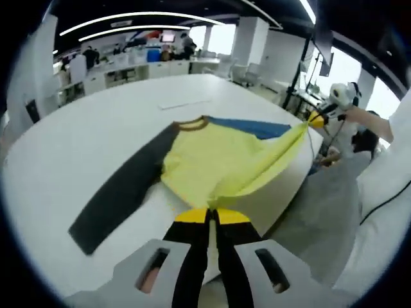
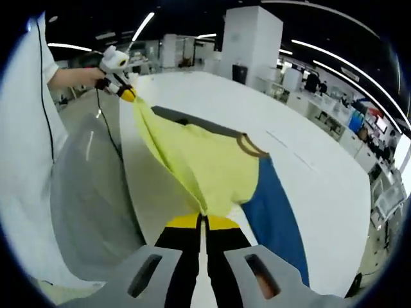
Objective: Fold the garment on the visible template until the final outline fits inside the template.
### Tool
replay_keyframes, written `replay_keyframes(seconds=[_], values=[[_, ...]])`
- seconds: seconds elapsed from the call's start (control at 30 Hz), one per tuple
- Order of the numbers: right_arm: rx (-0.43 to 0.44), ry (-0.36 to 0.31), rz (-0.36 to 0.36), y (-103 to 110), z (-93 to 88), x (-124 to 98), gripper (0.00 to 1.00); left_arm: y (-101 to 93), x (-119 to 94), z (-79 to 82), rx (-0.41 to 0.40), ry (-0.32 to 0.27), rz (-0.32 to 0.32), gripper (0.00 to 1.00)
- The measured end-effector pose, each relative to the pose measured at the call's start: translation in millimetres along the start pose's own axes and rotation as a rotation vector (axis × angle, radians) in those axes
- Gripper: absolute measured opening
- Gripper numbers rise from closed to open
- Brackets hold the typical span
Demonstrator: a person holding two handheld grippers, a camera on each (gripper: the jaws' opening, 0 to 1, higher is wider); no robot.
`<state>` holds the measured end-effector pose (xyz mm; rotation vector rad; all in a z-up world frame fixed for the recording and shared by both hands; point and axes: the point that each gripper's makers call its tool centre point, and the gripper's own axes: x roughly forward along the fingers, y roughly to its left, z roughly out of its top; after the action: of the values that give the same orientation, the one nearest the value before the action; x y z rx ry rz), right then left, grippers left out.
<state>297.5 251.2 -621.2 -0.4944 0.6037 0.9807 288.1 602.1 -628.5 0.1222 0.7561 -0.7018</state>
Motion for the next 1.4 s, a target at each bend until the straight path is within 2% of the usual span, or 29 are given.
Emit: replay_keyframes(seconds=[0.07,0.27,0.5,0.63,0.83,0.97,1.07,1.27,1.33,1.37,1.4], values=[[-0.007,0.017,0.010,5,-4.8,2,0.03,-2.9,3,-7.1,0.011,0.024,-0.003,0.00],[-0.035,0.119,0.059,28,-38.9,15,0.03,-10.7,18,-36.2,0.003,0.090,-0.031,0.00],[0.004,0.197,0.119,55,-77.3,30,0.02,-19.2,30,-65.0,0.032,0.175,-0.050,0.00],[-0.007,0.242,0.150,69,-91.2,34,0.02,-21.3,34,-79.7,0.060,0.223,-0.057,0.00],[-0.091,0.348,0.210,82,-108.4,35,0.02,-16.2,37,-96.2,0.084,0.273,-0.067,0.00],[-0.105,0.391,0.274,93,-113.2,37,0.02,-19.0,39,-107.3,0.121,0.318,-0.076,0.00],[-0.145,0.425,0.278,93,-118.3,41,0.02,-20.6,43,-114.4,0.149,0.346,-0.081,0.00],[-0.203,0.466,0.295,93,-122.7,44,0.02,-19.8,45,-117.0,0.173,0.363,-0.080,0.00],[-0.272,0.540,0.311,92,-134.1,41,0.01,-18.7,46,-119.2,0.176,0.374,-0.076,0.00],[-0.332,0.571,0.315,91,-139.3,39,0.01,-18.3,46,-120.0,0.179,0.377,-0.075,0.00],[-0.342,0.584,0.313,90,-141.4,38,0.01,-18.3,47,-120.6,0.180,0.379,-0.074,0.00]])
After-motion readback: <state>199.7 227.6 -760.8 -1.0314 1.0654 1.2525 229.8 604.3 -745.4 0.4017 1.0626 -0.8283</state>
